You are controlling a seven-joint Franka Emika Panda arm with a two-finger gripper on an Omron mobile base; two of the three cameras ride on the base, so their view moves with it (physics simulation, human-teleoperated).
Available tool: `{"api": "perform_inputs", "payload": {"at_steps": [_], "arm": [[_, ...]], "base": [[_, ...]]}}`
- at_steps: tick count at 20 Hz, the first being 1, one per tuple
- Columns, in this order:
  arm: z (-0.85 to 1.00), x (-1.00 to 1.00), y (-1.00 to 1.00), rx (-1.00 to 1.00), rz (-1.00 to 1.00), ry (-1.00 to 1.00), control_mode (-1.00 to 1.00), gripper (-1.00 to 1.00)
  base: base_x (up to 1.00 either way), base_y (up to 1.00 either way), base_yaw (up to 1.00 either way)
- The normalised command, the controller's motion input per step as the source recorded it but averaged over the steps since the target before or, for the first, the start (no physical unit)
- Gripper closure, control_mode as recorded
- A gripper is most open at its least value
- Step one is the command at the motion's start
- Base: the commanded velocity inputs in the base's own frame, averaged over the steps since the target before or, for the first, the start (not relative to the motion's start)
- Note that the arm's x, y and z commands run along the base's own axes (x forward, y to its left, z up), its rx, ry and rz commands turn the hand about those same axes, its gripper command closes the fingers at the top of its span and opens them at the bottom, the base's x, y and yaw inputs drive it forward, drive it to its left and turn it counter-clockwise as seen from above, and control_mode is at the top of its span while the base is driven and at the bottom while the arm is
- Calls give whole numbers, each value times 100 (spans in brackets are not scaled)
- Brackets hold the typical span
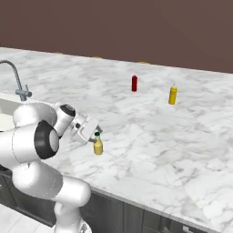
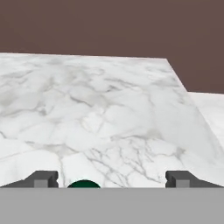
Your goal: Move the mustard and mayonnaise from the cabinet to the dining counter.
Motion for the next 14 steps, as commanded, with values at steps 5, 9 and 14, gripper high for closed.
{"api": "perform_inputs", "payload": {"at_steps": [5,9,14], "arm": [[68,-45,6,0,-2,-29,-100,-100],[100,-51,15,0,0,-31,-100,-100],[100,-33,26,0,0,-25,-100,-100]], "base": [[0,0,0],[0,0,0],[0,0,0]]}}
